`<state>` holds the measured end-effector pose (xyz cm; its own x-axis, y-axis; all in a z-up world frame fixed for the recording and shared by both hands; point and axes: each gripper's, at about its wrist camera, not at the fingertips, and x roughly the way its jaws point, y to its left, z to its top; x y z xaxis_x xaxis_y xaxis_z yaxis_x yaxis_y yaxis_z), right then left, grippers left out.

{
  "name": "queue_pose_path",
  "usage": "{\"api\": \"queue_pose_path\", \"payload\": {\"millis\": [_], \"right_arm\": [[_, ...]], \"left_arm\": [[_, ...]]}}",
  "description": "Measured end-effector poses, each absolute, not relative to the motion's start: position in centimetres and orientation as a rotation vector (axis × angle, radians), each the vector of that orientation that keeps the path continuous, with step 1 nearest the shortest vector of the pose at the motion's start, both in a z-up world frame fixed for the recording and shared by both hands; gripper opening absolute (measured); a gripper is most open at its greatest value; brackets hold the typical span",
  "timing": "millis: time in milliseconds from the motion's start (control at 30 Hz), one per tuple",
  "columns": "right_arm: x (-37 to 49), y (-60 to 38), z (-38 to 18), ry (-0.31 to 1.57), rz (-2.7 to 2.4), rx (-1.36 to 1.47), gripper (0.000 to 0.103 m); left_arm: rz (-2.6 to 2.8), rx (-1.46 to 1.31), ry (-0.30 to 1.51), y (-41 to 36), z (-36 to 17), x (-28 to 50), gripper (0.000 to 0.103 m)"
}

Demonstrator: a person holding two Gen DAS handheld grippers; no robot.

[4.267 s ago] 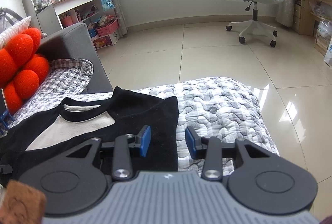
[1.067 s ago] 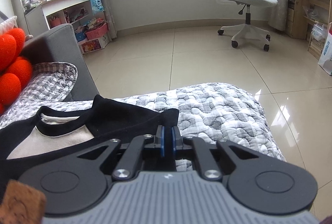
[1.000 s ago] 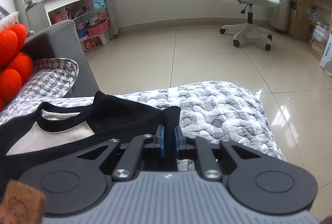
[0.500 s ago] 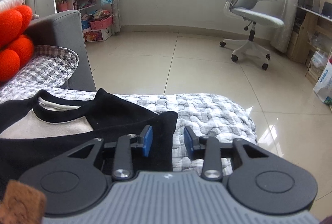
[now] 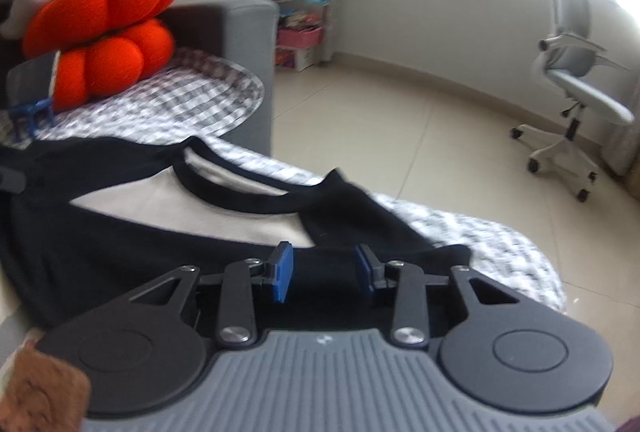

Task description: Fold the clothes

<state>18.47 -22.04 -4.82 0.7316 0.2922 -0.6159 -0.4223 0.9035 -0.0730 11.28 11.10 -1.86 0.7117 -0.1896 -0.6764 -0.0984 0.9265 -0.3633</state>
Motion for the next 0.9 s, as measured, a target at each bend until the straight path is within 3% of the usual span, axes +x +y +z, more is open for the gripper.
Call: {"api": "queue_pose_path", "payload": {"millis": [133, 200, 233, 600, 900], "right_arm": [[18.9, -20.4, -5.8, 0.656, 0.387, -0.265, 0.037], [18.7, -20.0, -5.7, 0.638, 0.384, -0.281, 0.005], [18.6, -19.8, -5.6, 0.63, 0.383, -0.288, 0.003], [18.1, -20.4, -2.9, 0.47, 0.297, -0.22, 0.001], [20.0, -19.7, -5.1, 0.511, 0.212, -0.212, 0.002]], "left_arm": [[-0.052, -0.389, 0.768, 11.0, -1.5, 11.0, 0.008], [-0.054, -0.387, 0.759, 11.0, -1.3, 10.8, 0.007], [-0.056, -0.387, 0.755, 11.1, -1.2, 10.8, 0.007], [-0.024, -0.4, 0.675, 11.4, -0.3, 11.2, 0.007], [0.035, -0.361, 0.716, 12.2, -2.7, 14.4, 0.004]]}}
